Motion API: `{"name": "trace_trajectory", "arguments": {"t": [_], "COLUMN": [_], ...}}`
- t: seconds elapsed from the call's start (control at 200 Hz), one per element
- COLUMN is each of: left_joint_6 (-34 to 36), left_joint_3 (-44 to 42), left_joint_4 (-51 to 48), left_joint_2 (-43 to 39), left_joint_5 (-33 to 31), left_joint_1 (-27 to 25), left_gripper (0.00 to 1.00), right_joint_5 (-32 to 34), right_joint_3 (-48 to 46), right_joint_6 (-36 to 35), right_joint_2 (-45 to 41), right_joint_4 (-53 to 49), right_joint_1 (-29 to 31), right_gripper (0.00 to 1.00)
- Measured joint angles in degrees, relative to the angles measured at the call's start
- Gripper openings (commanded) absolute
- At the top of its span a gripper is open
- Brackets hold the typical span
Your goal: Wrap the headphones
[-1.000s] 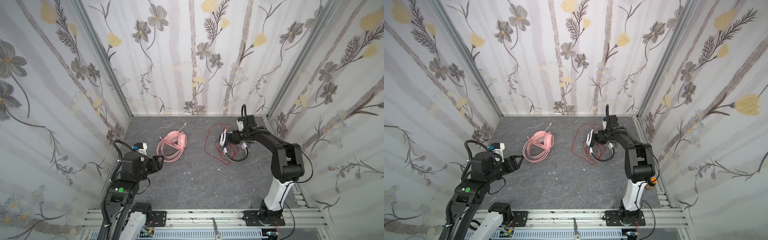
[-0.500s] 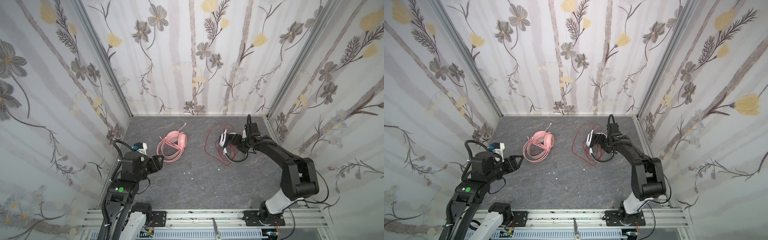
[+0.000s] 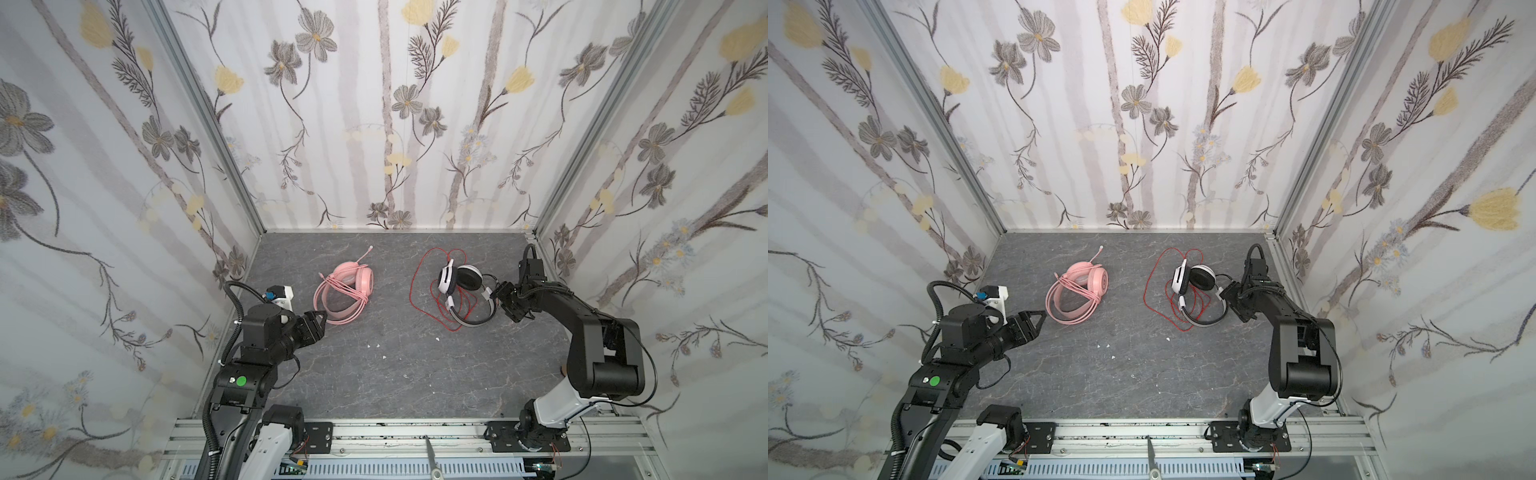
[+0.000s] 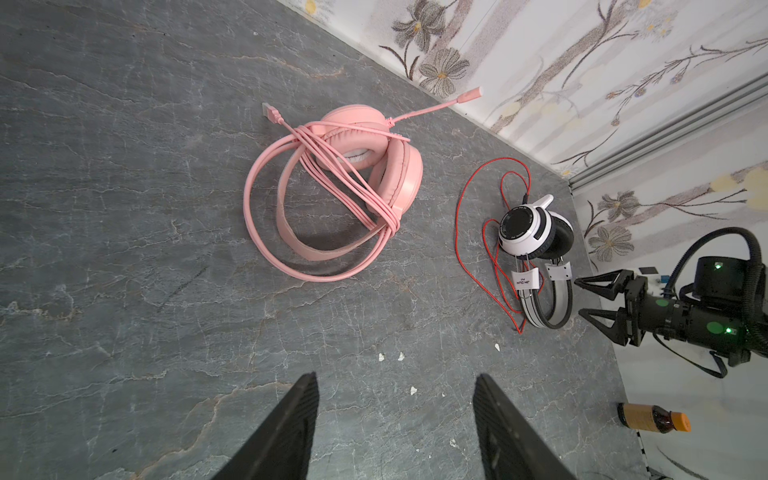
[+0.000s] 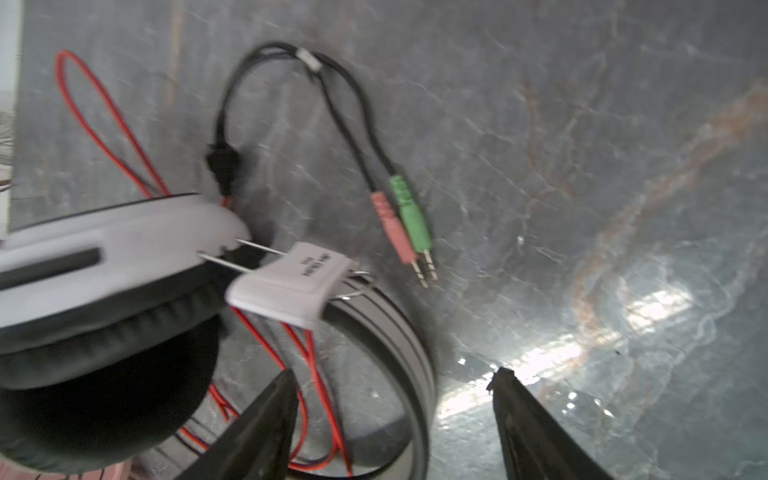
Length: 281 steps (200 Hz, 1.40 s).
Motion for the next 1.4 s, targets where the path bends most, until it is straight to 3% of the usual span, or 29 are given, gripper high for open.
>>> {"name": "trace_trajectory", "arguments": {"t": [0.225, 0.36, 0.49, 0.654, 0.769, 0.864, 1.024, 1.249, 1.404], "left_joint_6": [0.0, -0.2, -0.4, -0.6, -0.6, -0.6, -0.6, -0.6, -0.6], "left_joint_3": [0.0, -0.1, -0.2, -0.3, -0.3, -0.3, -0.3, -0.5, -0.7], "left_joint_4": [0.0, 0.0, 0.0, 0.0, 0.0, 0.0, 0.0, 0.0, 0.1], "left_joint_2": [0.2, 0.1, 0.0, 0.0, 0.0, -0.2, -0.4, -0.4, 0.3], "left_joint_5": [0.0, -0.4, -0.5, -0.9, -0.9, -0.9, -1.1, -1.0, -0.9], "left_joint_1": [-0.1, -0.1, -0.2, -0.3, -0.4, -0.6, -0.9, -0.9, -0.9], "left_gripper": [0.62, 0.63, 0.63, 0.63, 0.63, 0.63, 0.63, 0.63, 0.63], "right_joint_5": [-1.6, -1.9, -2.2, -4.3, -8.8, -10.6, -13.0, -9.4, -6.2], "right_joint_3": [-4.9, -6.8, -8.9, -9.8, -5.9, -0.8, 2.6, 2.3, 1.0], "right_joint_6": [-0.7, -1.1, 1.2, 9.9, 16.5, 19.1, 19.7, 11.2, 3.6], "right_joint_2": [0.0, -1.4, -3.8, -5.4, -4.3, -2.9, -4.3, -9.4, -9.9], "right_joint_4": [4.1, 5.3, 6.3, 8.8, 11.9, 13.9, 14.6, 8.3, 5.1], "right_joint_1": [0.5, 4.0, 12.2, 26.4, 35.8, 38.6, 34.9, 16.6, 9.3], "right_gripper": [0.69, 0.68, 0.68, 0.68, 0.69, 0.70, 0.71, 0.73, 0.74]}}
